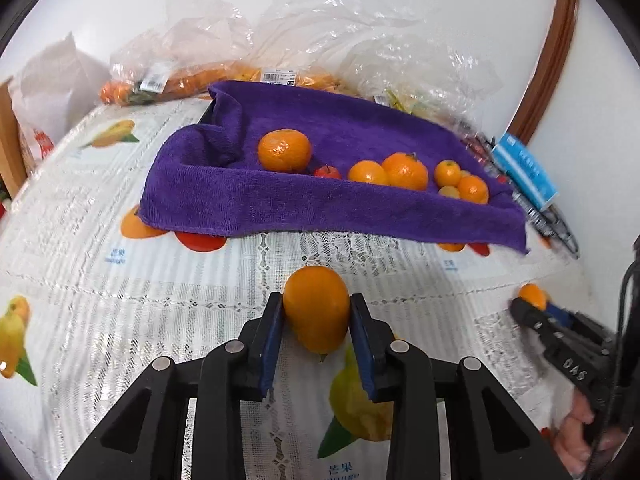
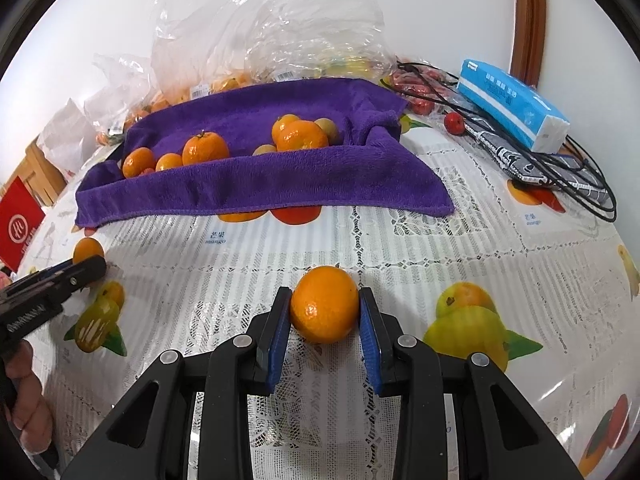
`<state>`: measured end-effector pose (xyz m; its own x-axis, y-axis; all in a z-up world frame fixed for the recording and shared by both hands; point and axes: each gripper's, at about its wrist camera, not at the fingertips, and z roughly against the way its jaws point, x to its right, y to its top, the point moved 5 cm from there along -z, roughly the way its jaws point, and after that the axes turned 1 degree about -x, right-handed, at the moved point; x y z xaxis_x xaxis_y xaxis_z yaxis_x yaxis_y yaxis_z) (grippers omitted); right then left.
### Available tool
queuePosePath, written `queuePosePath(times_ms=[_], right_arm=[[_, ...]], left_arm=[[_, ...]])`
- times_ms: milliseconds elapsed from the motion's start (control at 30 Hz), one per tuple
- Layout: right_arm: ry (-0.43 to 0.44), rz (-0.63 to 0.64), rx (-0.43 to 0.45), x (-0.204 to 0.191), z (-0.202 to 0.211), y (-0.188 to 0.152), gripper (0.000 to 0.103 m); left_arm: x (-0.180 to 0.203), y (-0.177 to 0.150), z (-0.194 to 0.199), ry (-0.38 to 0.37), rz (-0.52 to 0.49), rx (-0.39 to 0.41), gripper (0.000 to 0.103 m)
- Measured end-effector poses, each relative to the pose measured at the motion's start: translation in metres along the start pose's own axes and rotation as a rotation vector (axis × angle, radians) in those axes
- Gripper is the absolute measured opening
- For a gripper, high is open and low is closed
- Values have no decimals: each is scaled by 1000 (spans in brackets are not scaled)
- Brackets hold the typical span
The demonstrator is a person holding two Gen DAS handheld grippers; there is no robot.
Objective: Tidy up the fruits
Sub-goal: 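Lift both held oranges and carry them over the purple towel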
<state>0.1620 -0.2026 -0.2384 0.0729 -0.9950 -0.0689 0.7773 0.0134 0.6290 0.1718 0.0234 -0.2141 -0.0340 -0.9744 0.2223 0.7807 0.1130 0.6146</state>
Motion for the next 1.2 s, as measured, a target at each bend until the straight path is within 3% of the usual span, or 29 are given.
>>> queuePosePath(times_ms=[500,700,1200], right_arm=[[-24,17,2,-2,2,0,33],[-2,31,25,-13,15,1,33],[24,27,178,-31,91,80,33]], left_arm=[[4,1,8,-5,-9,36,31],[2,20,30,13,-6,58,31],[12,78,92,44,-9,150,31]])
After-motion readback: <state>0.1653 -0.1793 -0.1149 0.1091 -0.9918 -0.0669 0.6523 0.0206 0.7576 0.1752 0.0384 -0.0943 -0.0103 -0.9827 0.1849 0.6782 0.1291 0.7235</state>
